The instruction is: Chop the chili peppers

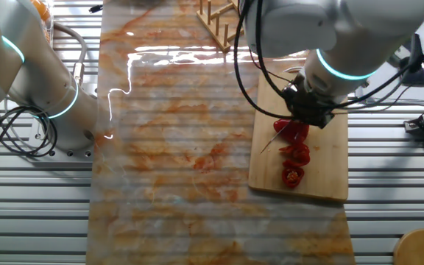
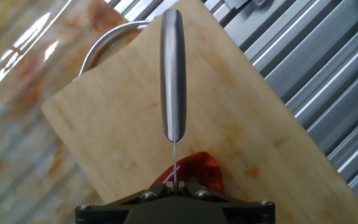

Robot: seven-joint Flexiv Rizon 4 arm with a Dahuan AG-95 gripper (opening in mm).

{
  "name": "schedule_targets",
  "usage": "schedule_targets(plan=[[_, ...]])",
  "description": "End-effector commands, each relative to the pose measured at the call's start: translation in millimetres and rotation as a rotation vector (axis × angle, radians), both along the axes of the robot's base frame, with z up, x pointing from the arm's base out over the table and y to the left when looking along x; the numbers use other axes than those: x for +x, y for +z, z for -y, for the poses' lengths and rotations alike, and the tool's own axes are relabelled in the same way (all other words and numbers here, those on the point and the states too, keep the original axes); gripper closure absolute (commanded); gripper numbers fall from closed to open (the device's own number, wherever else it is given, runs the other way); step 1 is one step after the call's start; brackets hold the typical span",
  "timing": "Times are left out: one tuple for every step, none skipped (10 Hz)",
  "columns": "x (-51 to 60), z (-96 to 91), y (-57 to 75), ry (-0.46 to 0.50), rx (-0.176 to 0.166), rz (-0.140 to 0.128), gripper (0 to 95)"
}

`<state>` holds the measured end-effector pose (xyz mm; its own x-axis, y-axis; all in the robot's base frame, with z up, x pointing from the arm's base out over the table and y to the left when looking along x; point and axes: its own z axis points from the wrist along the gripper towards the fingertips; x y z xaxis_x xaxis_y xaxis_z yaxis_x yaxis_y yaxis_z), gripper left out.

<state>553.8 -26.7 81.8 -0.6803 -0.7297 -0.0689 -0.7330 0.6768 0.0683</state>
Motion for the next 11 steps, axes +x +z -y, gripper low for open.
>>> schedule_targets(plan=[[-3.5,5.4,-14.6,0.029,-0.051,0.001,95.0],[-1.7,7.0,-22.2,0.035,-0.056,-0.004,95.0],[-0.5,7.5,-24.9,0.033,-0.055,-0.006,95.0],[0.4,7.5,-25.0,0.034,-0.057,-0.014,95.0],[1.5,7.2,-23.7,0.035,-0.06,-0.063,95.0],[5.0,6.4,-20.2,0.042,-0.07,-0.072,95.0],[9.8,5.4,-18.5,0.047,-0.074,-0.072,95.0],[15.3,1.3,-19.9,0.041,-0.078,-0.078,95.0],[18.2,-2.3,-27.1,0.042,-0.08,-0.079,95.0],[18.9,-1.6,-34.8,0.048,-0.077,-0.083,95.0],[17.6,-1.5,-34.9,0.048,-0.073,-0.092,95.0]])
